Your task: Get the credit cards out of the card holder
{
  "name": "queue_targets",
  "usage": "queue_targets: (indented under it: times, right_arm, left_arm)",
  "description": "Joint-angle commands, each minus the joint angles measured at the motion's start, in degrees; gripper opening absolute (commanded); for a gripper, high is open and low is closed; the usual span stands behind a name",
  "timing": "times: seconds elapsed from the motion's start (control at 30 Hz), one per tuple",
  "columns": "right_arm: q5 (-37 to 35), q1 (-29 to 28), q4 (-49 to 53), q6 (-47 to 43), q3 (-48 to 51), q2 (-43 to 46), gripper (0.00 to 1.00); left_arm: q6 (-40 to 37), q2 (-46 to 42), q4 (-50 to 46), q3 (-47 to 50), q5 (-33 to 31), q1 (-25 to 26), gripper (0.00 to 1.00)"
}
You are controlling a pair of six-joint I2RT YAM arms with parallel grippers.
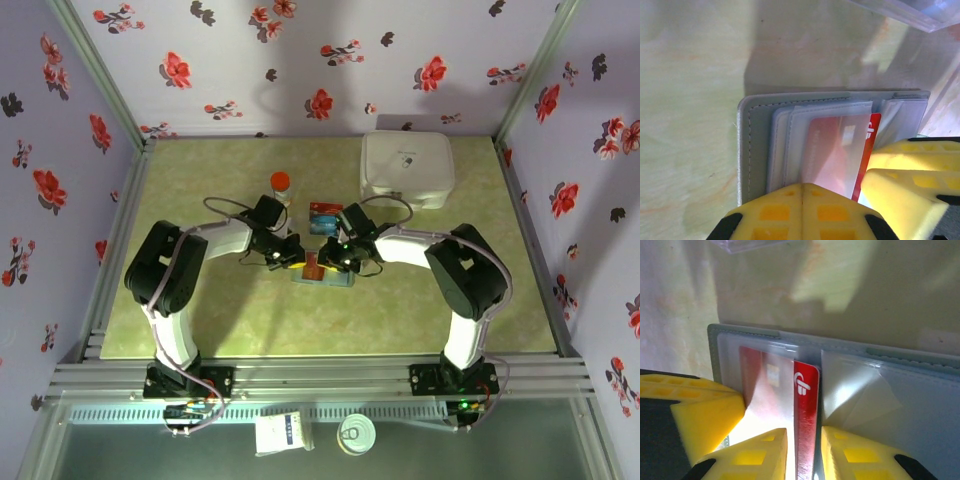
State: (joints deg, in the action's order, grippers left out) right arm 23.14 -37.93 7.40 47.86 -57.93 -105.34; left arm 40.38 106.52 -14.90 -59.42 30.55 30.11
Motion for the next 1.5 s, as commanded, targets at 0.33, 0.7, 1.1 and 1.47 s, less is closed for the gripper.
queue_targets:
  times: [0.33,0.7,1.1,1.47]
  right_arm:
    - [4.5,-0.5,-10.0,5.6,3.6,-0.4,0.2]
    - [4.4,-0.2,-16.6,10.1,7.1,2.9,0.16]
    - [2.9,0.1,-18.0,11.4,9.1,4.0,0.15]
    - [2.2,0.4,-20.6,13.0,9.8,4.1,0.16]
  left_arm:
    - [2.8,0.5,-0.1,4.0,-1.1,-0.8,0.0]
    - [3.2,0.0,0.9,5.3,-1.1,-1.2,0.0]
    - [3.3,0.2,0.9,5.1,-1.2,-1.3,0.0]
    - [3.3,0.0,0.3,4.8,-1.4,-1.3,0.0]
